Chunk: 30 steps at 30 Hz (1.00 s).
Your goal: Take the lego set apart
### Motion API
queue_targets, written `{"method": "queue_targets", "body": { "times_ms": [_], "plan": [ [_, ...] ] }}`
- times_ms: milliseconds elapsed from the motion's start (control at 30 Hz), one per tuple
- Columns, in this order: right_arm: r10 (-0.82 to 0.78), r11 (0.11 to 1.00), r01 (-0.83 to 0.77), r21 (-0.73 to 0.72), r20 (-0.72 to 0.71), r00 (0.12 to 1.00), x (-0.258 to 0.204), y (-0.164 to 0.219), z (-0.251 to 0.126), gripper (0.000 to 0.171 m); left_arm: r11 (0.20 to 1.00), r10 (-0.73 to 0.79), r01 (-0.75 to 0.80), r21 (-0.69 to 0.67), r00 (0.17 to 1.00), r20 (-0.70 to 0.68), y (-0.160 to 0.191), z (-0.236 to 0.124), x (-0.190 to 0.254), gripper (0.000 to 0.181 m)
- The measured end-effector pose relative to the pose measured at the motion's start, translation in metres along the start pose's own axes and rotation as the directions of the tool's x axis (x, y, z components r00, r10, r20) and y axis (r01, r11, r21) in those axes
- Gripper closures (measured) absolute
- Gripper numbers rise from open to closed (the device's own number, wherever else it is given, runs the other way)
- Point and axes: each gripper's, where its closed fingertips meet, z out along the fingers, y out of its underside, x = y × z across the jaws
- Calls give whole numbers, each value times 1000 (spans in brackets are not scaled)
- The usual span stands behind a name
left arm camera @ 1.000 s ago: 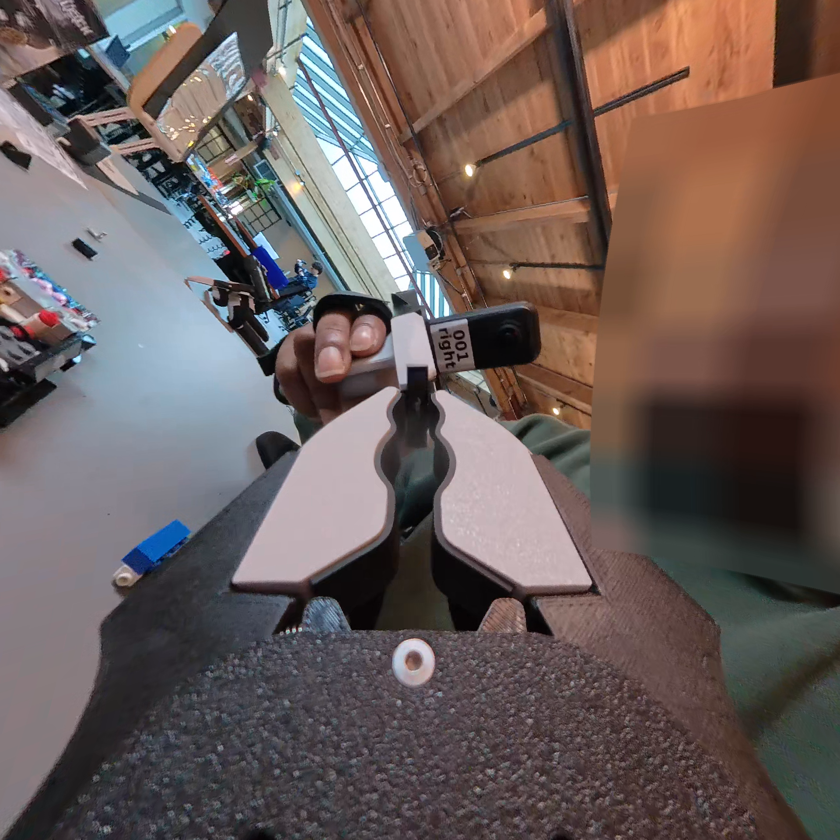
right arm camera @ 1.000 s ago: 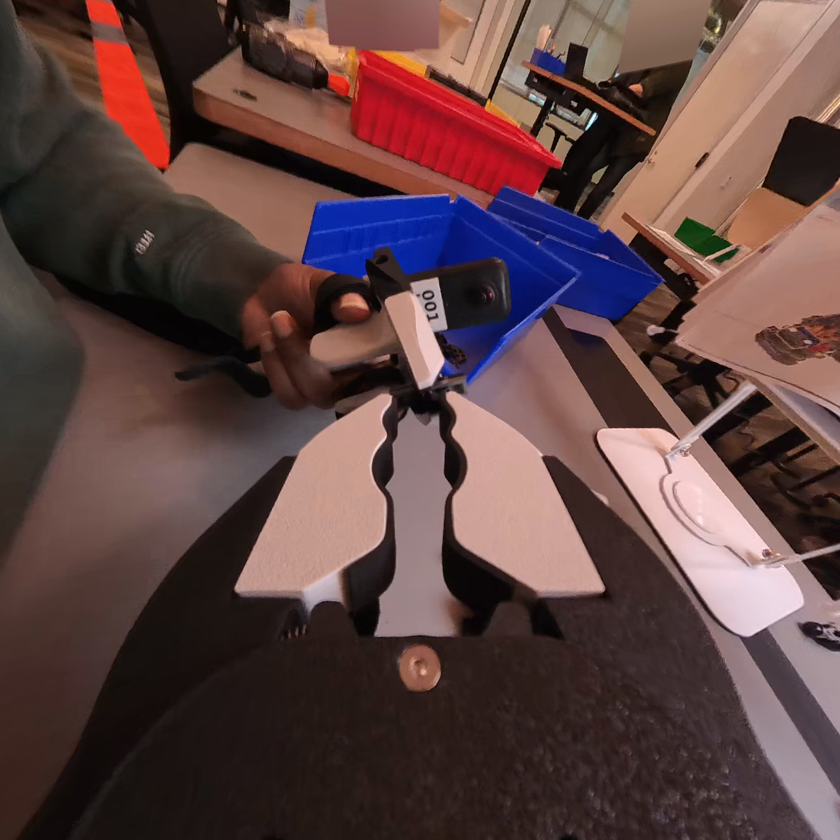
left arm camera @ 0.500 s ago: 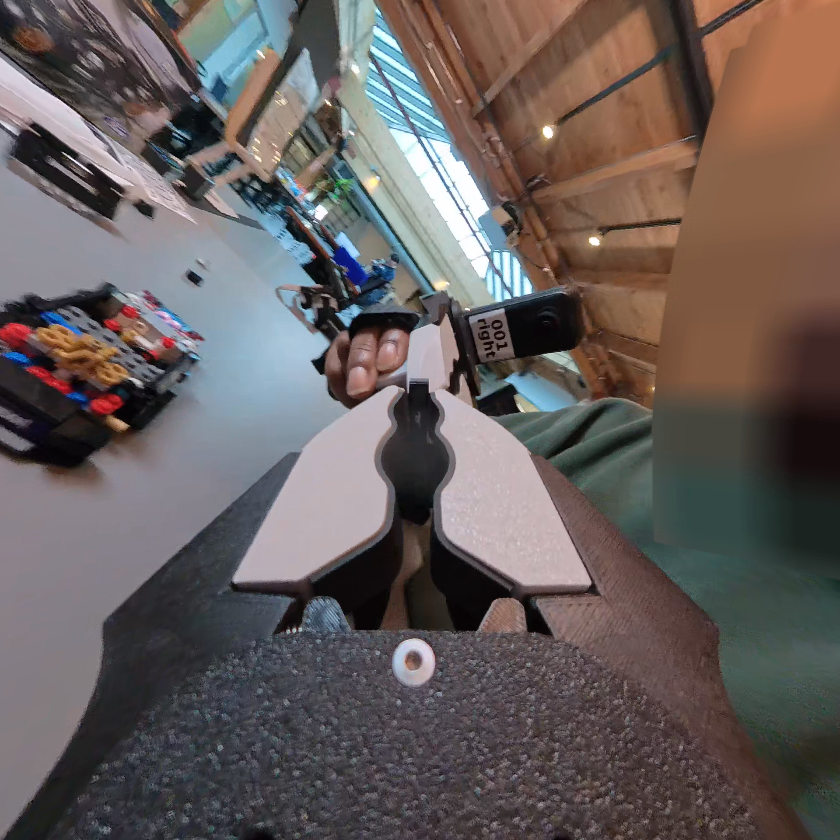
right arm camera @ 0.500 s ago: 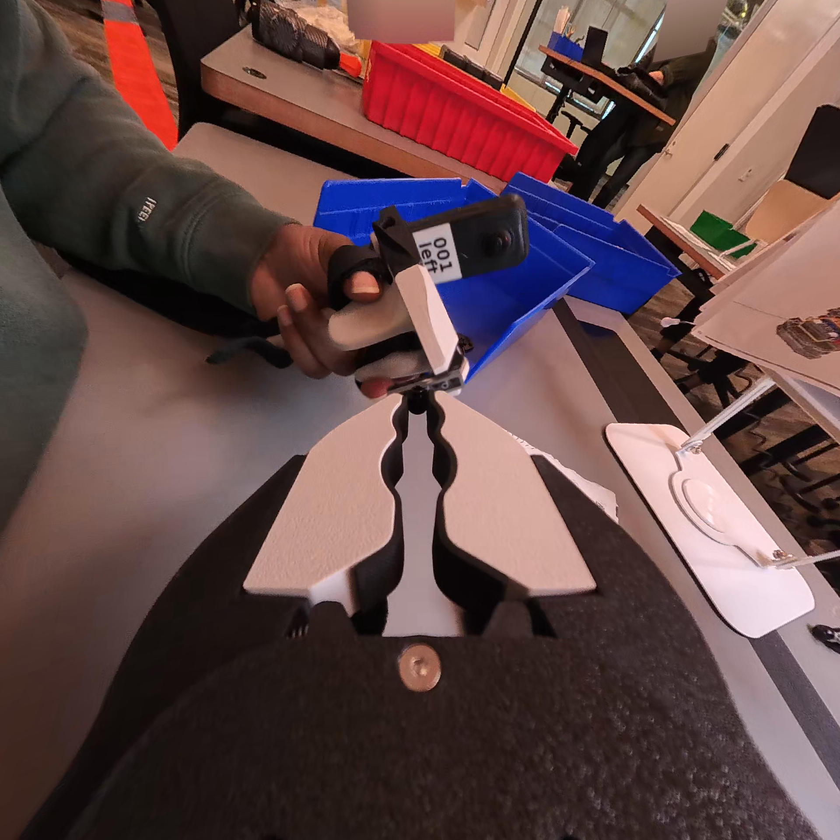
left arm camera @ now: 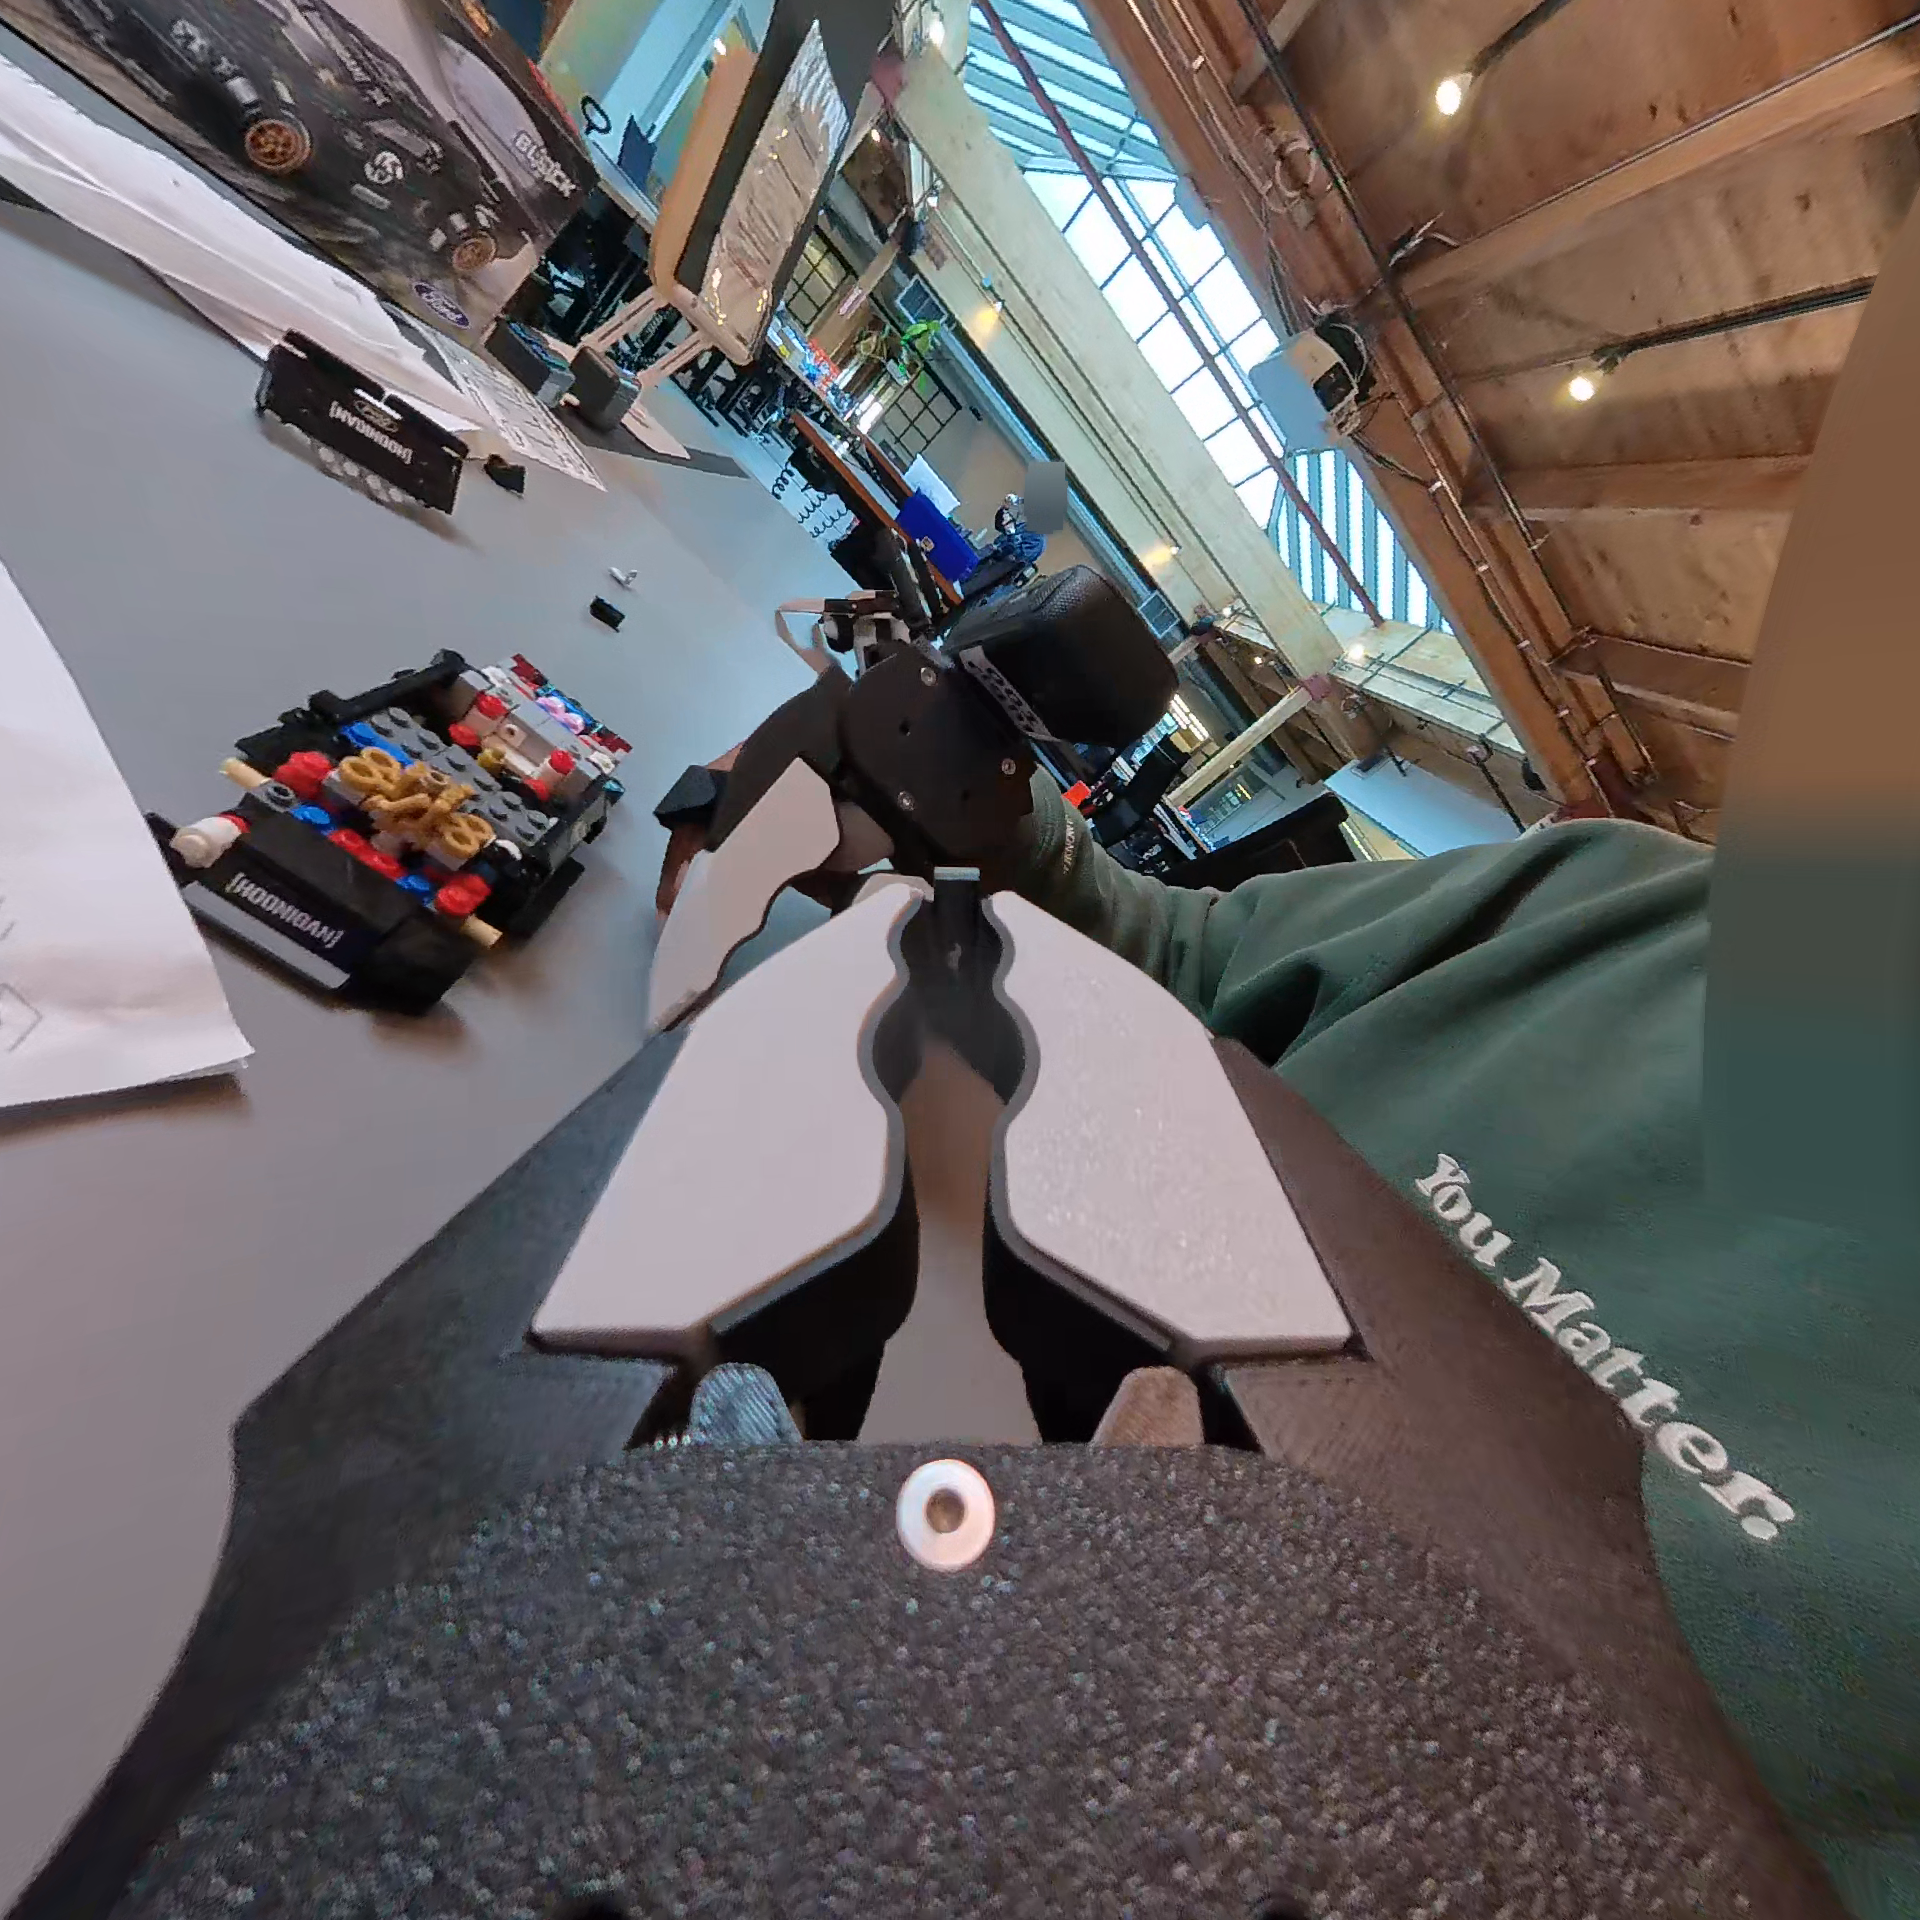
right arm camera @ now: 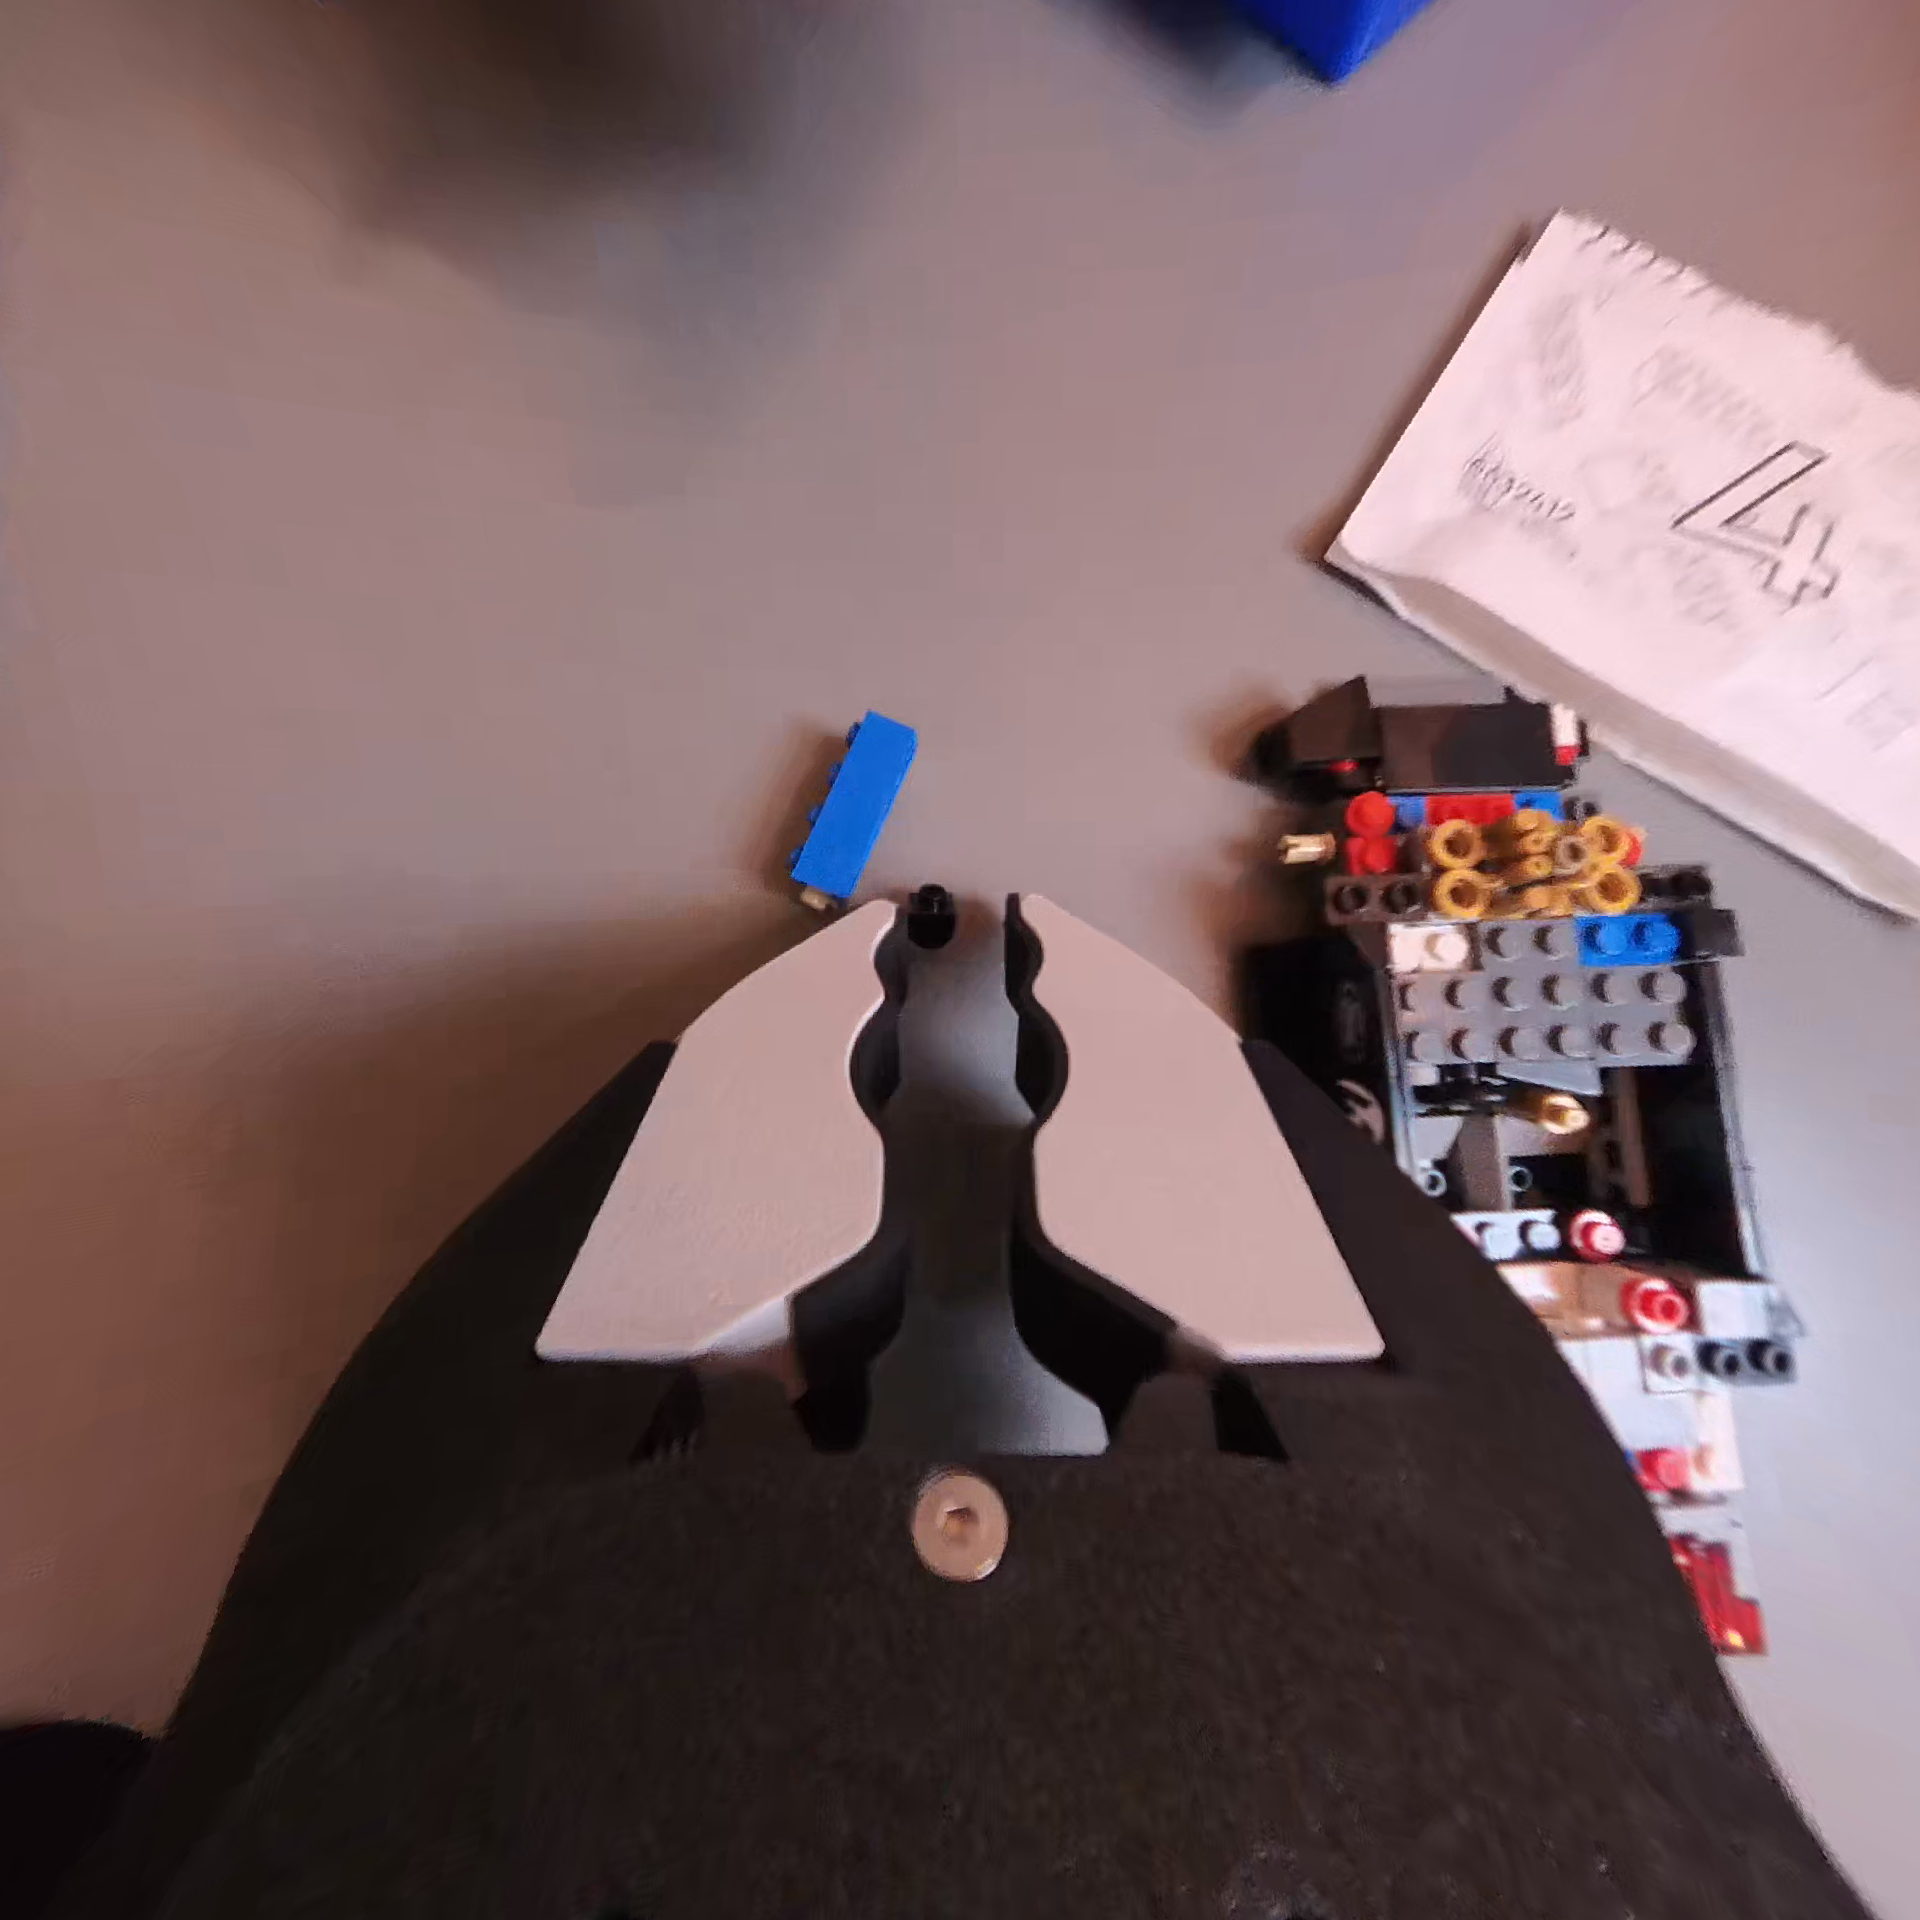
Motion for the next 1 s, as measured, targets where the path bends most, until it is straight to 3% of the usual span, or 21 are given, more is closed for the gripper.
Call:
{"method": "queue_targets", "body": {
  "times_ms": [200,433,533,700,867,1000],
  "plan": [
    [9,1000,-9,-21,23,1000,-4,1,-6,138,999,-48,48,8,999,20,2,0,-10,173],
    [-60,985,63,-163,22,998,-18,12,-10,118,997,-68,69,-37,997,22,14,8,-13,173],
    [-53,998,52,-45,-16,998,-12,-10,-15,114,996,-73,74,-44,997,23,16,9,-14,173],
    [105,929,-103,355,16,994,-9,-82,-38,136,994,-105,105,16,994,-25,10,11,-9,173],
    [280,808,-346,478,204,938,-8,-104,-43,154,997,-47,50,67,998,-49,3,12,-1,173],
    [318,765,-417,490,275,907,-8,-109,-44,155,997,35,-32,67,999,-38,3,13,5,173]
  ]
}}
